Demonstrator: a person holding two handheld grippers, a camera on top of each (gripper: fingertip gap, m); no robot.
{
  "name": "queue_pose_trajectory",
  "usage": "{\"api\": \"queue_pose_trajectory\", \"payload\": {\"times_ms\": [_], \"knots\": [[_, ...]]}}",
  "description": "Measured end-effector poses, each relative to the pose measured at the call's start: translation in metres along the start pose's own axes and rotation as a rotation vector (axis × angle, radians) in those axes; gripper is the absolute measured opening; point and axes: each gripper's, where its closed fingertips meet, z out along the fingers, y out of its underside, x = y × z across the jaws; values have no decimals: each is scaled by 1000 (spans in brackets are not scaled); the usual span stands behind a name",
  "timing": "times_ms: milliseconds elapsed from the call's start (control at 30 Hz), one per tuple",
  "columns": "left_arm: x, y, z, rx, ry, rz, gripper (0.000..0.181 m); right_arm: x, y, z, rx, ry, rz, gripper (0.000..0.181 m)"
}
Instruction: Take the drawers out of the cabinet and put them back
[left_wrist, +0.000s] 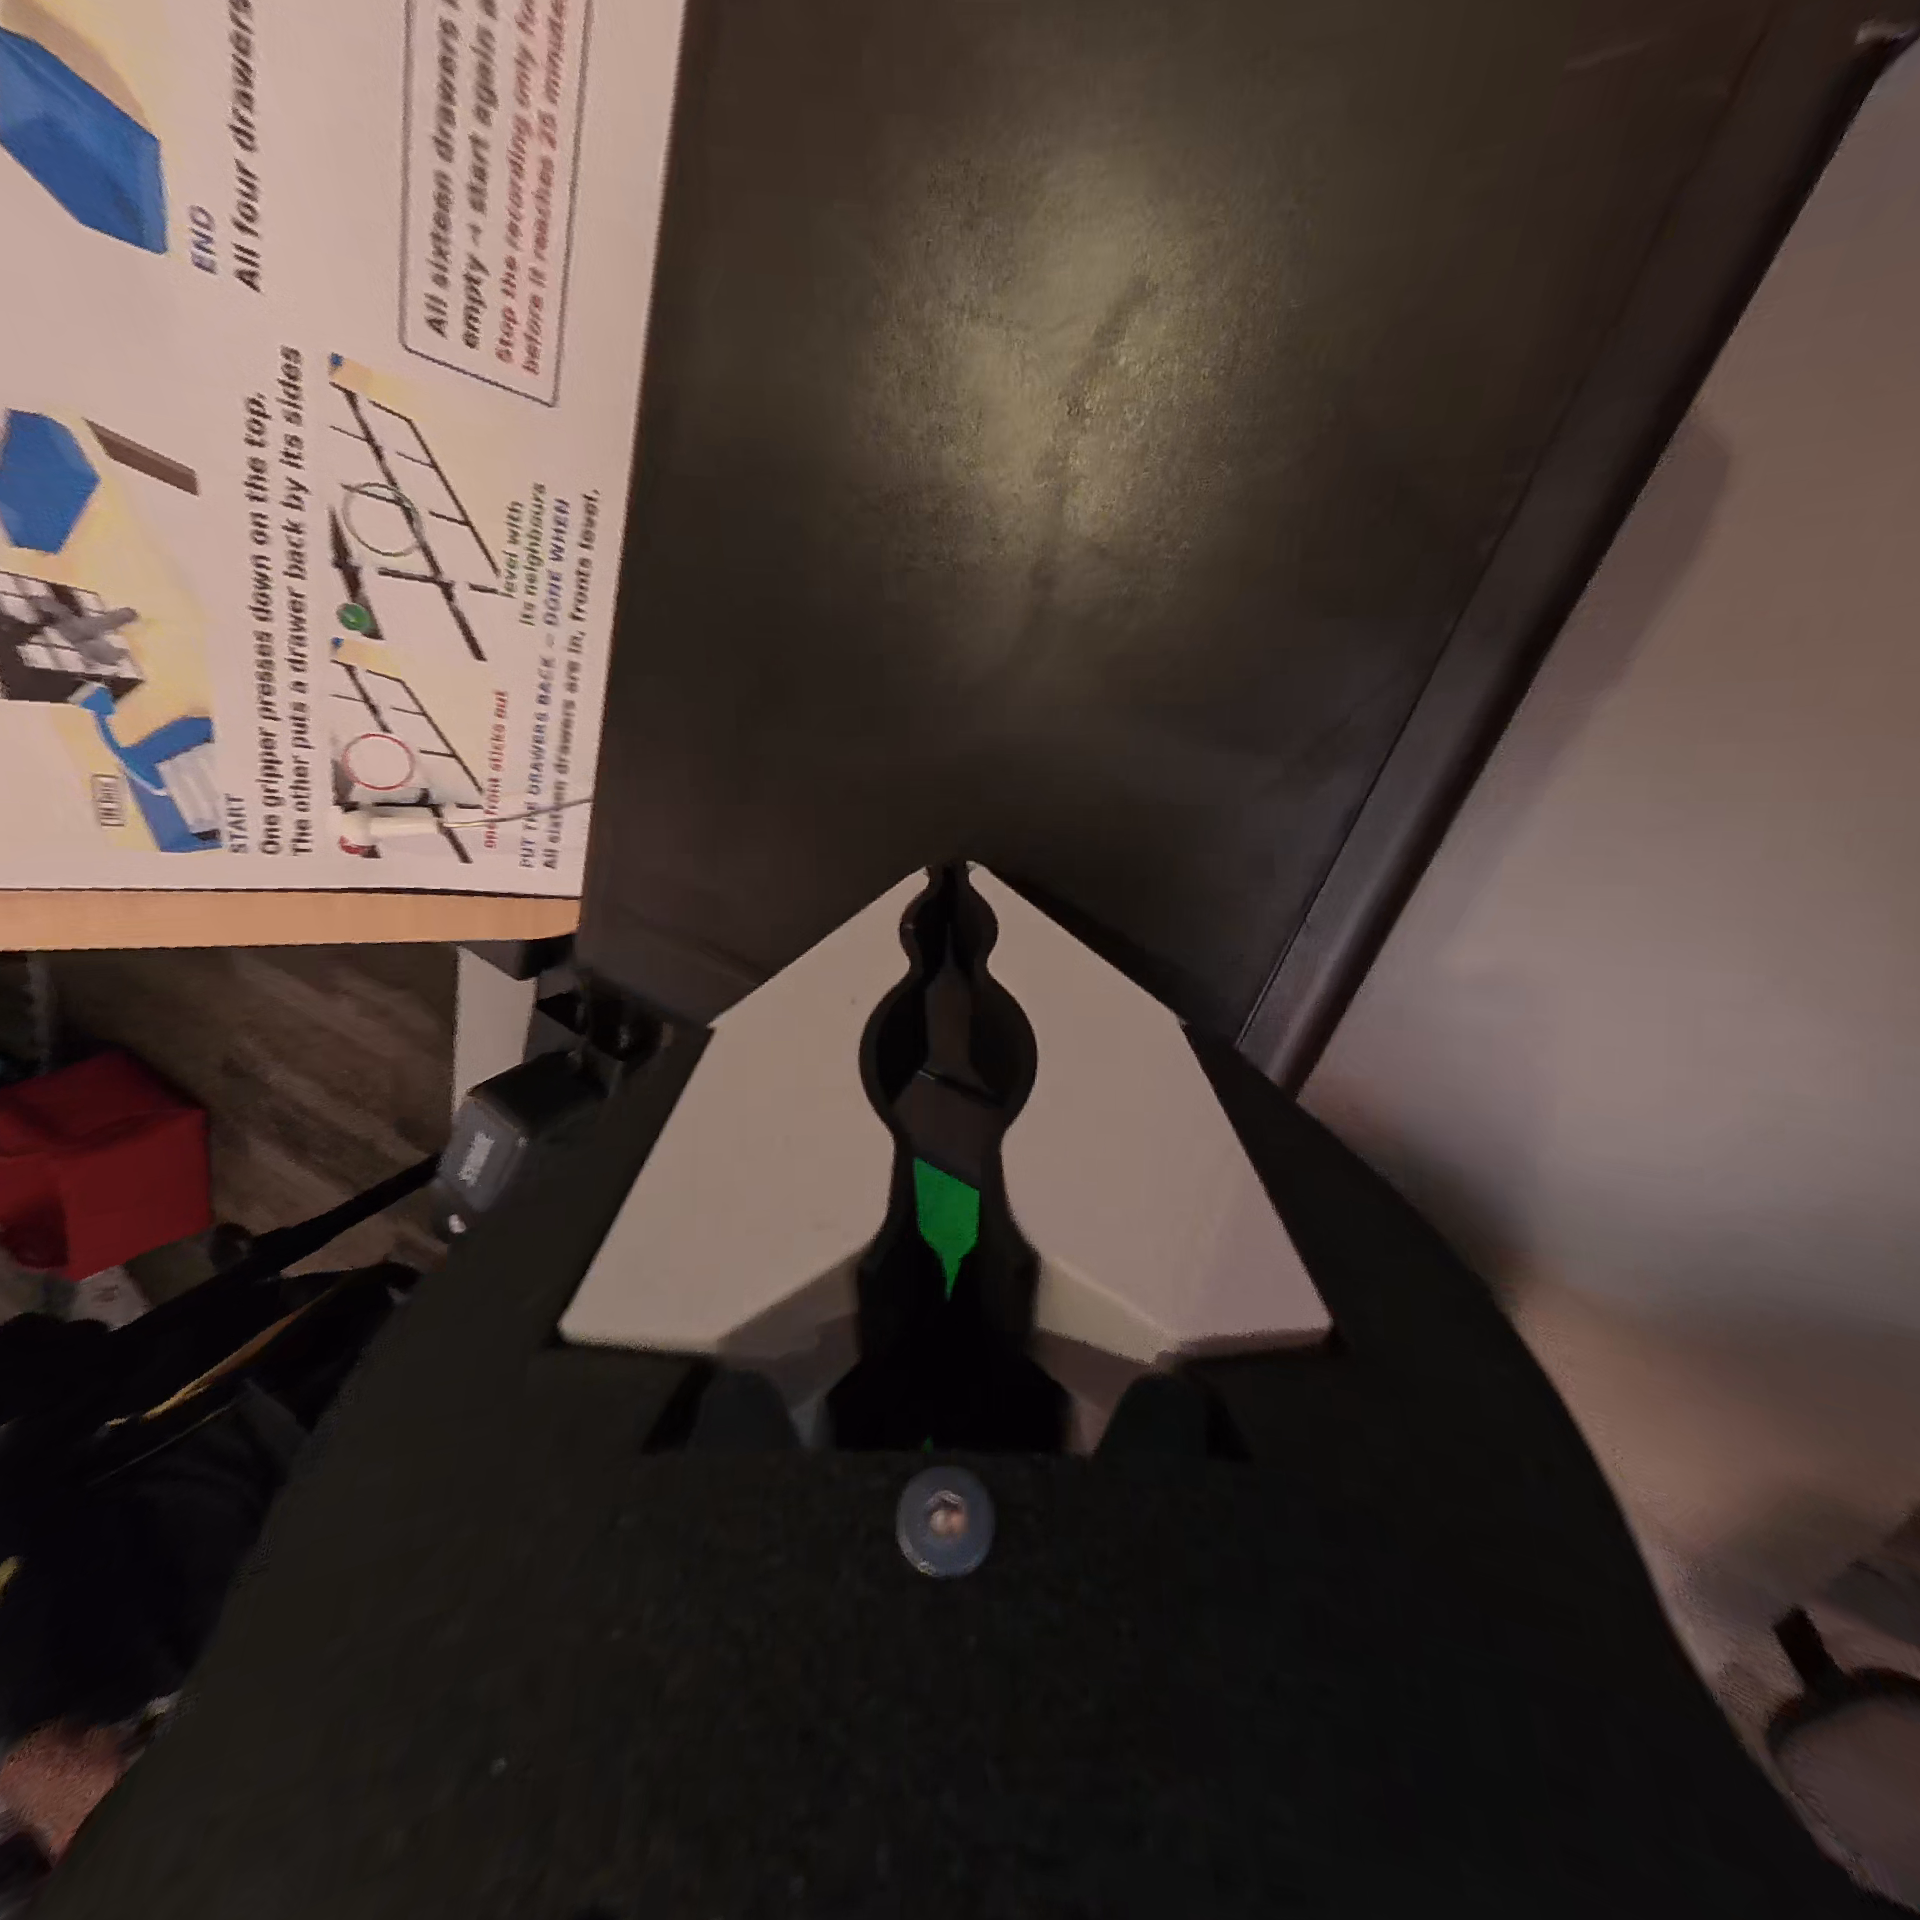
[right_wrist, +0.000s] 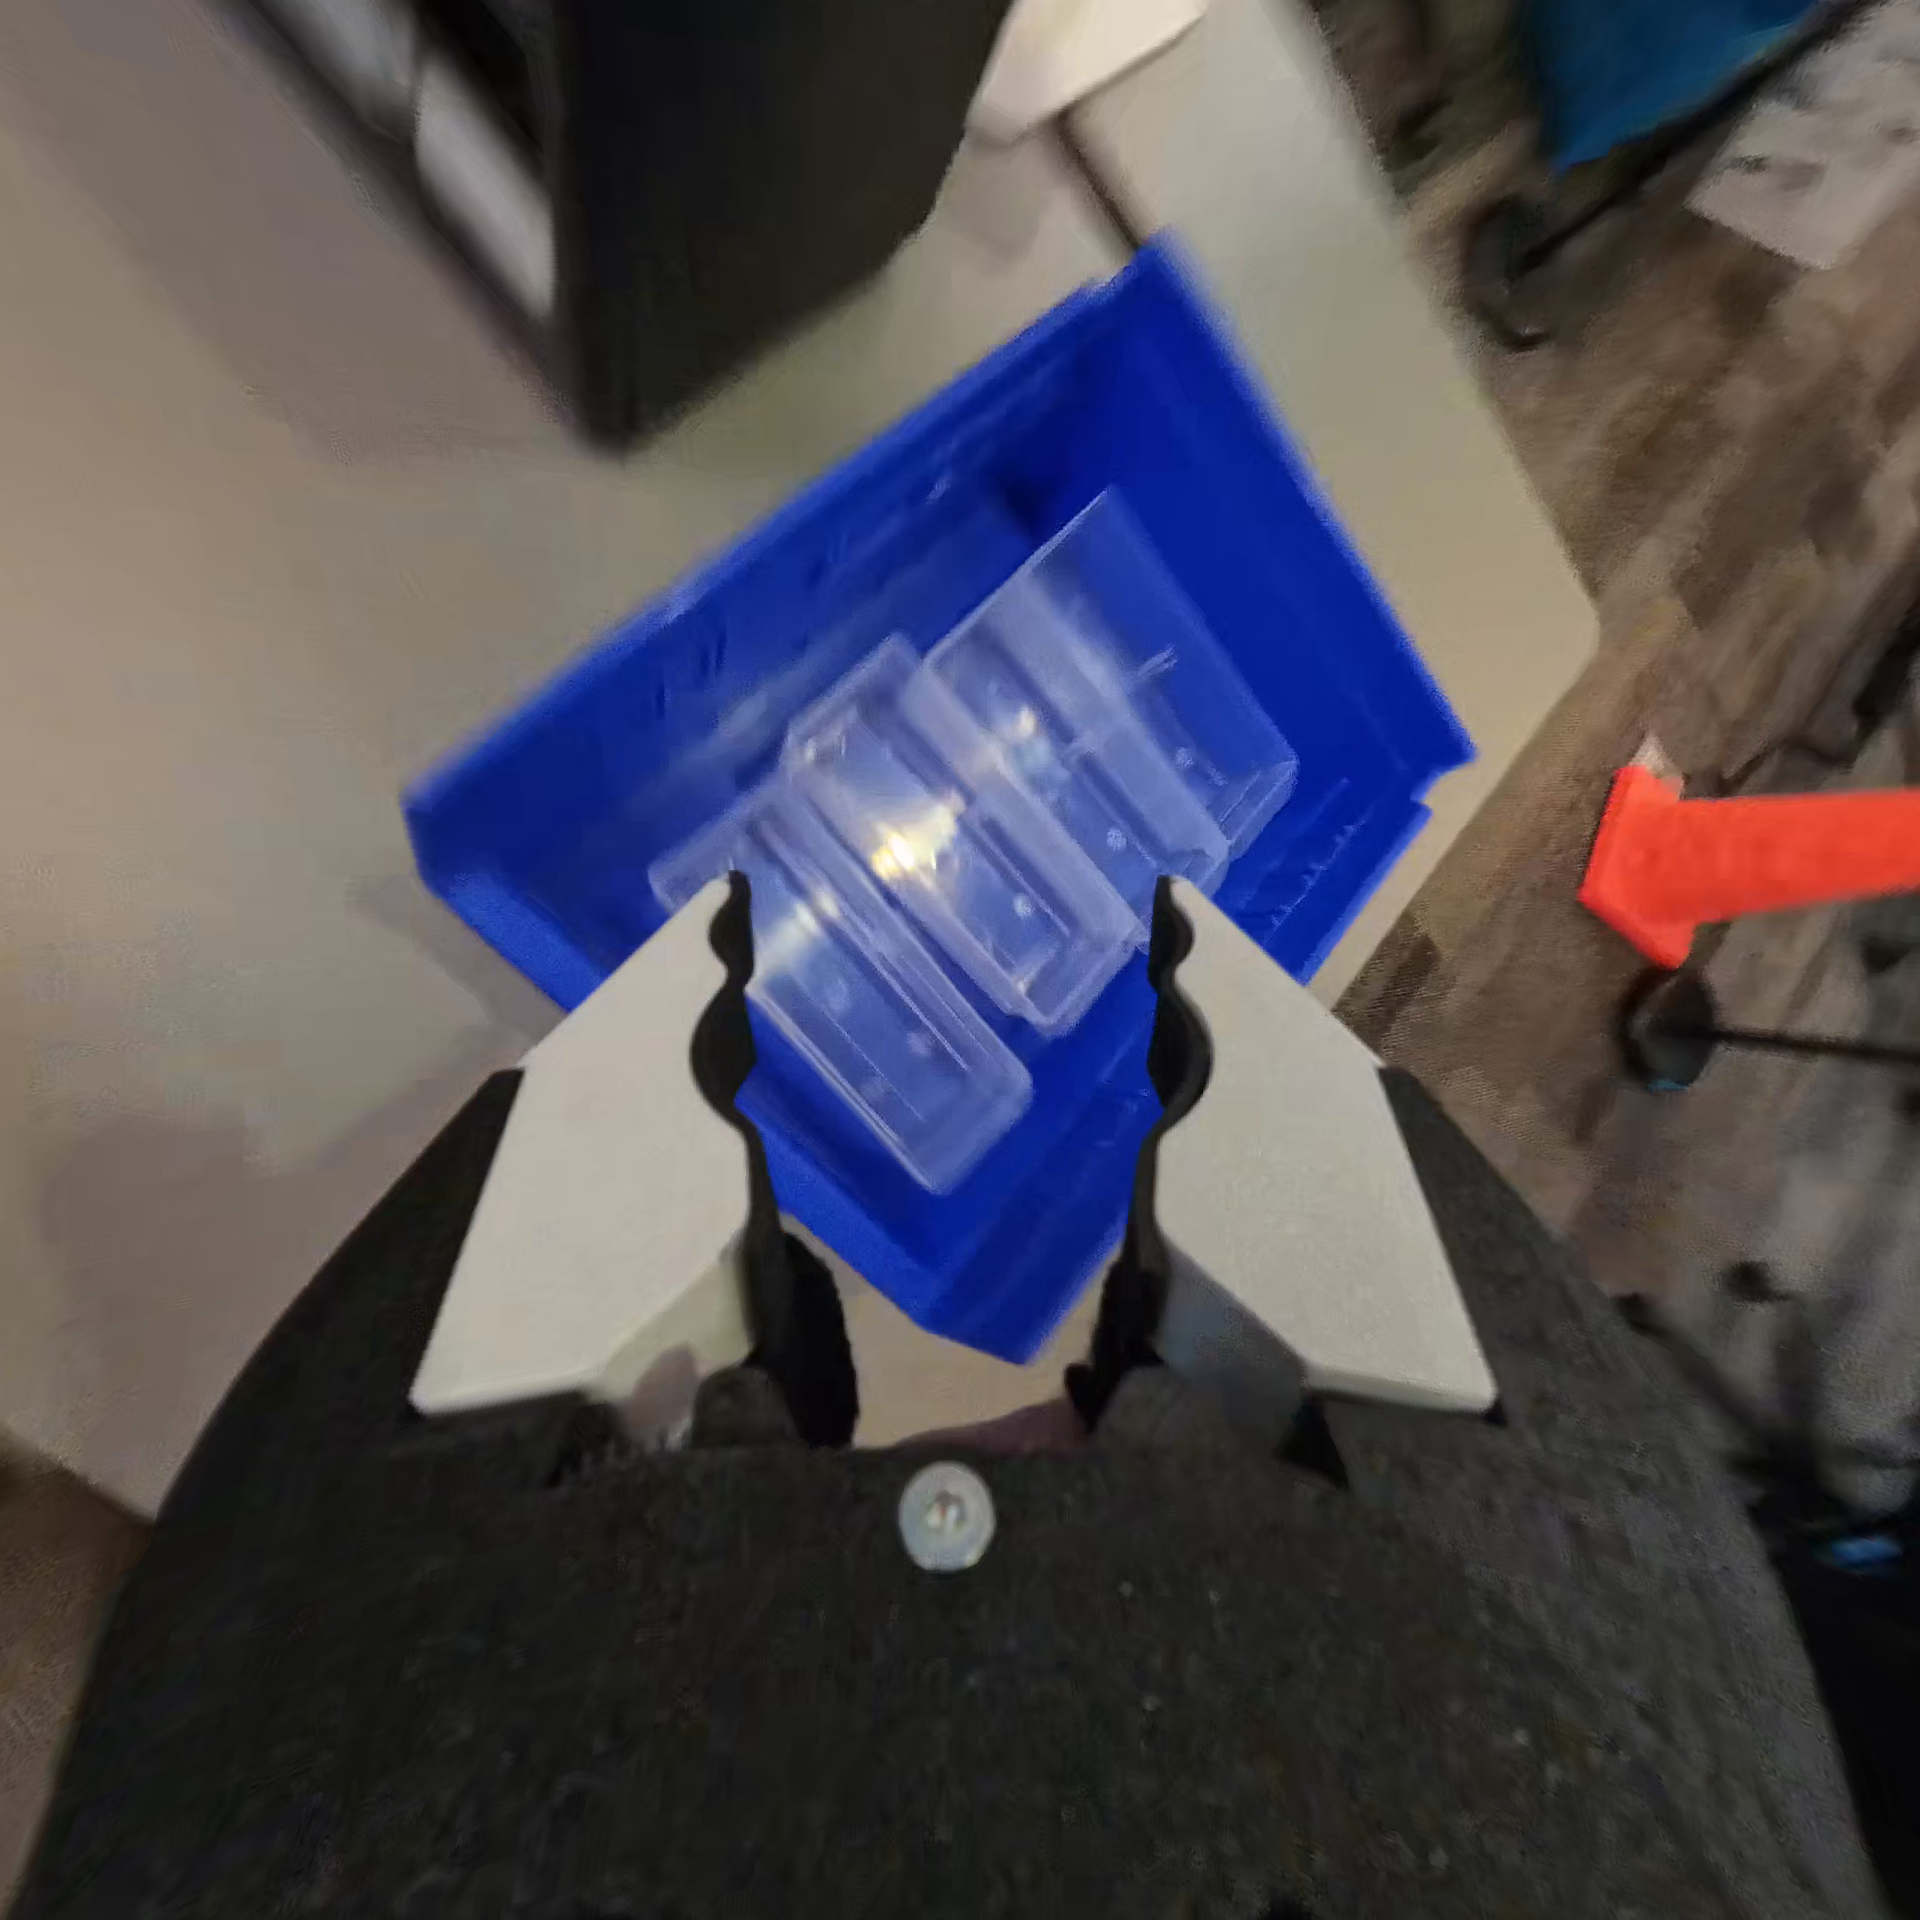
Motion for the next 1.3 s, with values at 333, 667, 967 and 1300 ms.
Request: {"api": "queue_pose_trajectory", "payload": {"times_ms": [333,667,967,1300], "knots": [[60,40,-61,455,-184,-401,0,-113,29,-9,287,322,664,65],[249,197,-8,499,-255,-633,0,-140,28,14,315,329,620,59],[223,221,-28,595,-359,-749,3,-122,25,19,361,330,684,60],[231,237,-26,567,-370,-793,5,-121,10,25,406,256,713,60]]}}
